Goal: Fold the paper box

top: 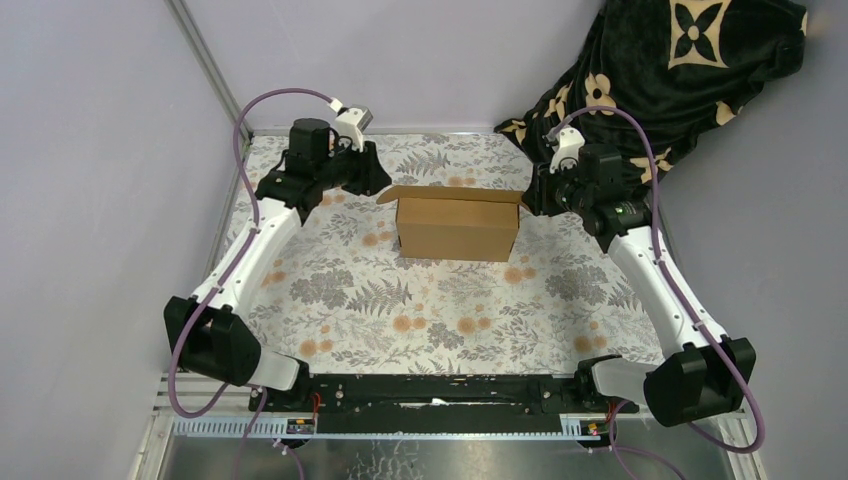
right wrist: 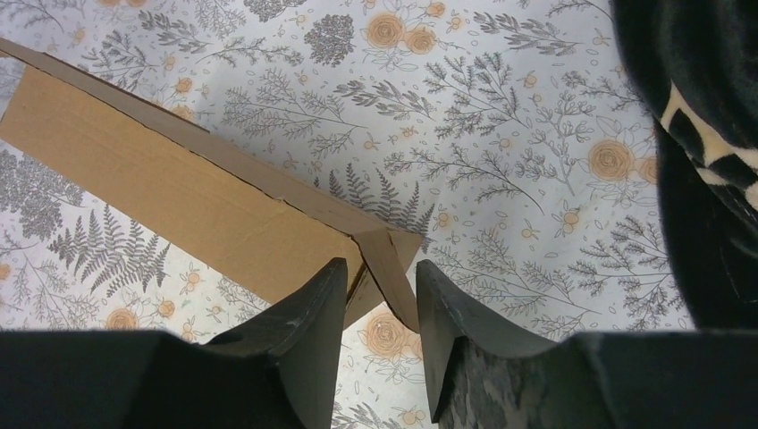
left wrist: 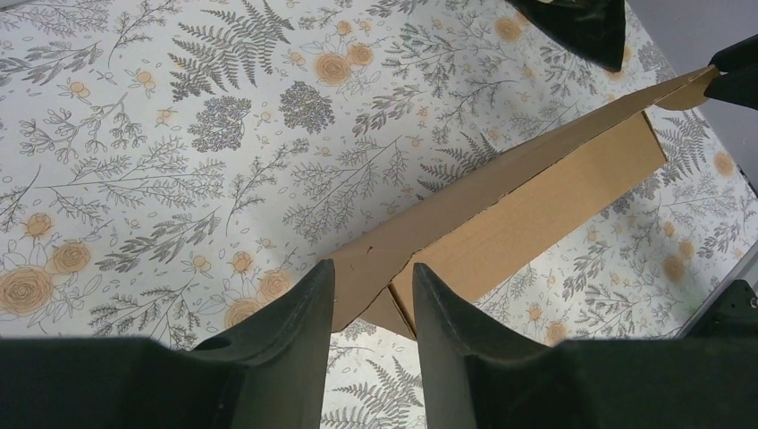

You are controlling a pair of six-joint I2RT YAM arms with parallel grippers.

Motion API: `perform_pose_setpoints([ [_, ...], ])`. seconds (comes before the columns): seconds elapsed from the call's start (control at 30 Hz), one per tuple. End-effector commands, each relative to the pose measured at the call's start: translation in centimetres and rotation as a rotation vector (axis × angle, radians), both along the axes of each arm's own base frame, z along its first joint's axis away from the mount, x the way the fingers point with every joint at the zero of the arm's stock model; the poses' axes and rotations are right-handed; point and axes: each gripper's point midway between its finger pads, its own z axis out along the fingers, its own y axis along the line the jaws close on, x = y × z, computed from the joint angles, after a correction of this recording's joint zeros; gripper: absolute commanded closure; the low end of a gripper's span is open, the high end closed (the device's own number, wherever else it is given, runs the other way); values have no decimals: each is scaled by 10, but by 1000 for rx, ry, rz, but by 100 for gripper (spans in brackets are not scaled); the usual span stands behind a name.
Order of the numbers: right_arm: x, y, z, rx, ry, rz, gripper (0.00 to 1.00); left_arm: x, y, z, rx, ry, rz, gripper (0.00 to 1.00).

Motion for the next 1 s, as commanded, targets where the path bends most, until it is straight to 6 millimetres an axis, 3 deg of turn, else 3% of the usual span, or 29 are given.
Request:
perform_pose_setpoints([
  [0.0, 11, 10, 29, 27, -87, 40, 59, 5, 1, 5, 34, -22, 1, 56],
  [0.3, 13, 11, 29, 32, -86, 42, 60, 3, -10, -2, 61, -15, -40, 64],
  [0.8, 13, 14, 25, 39, -76, 50, 60, 5, -10, -14, 107, 3, -24, 65],
  [0.97, 13, 15, 23, 44, -69, 57, 64, 6, -13, -15, 106, 8, -25, 68],
])
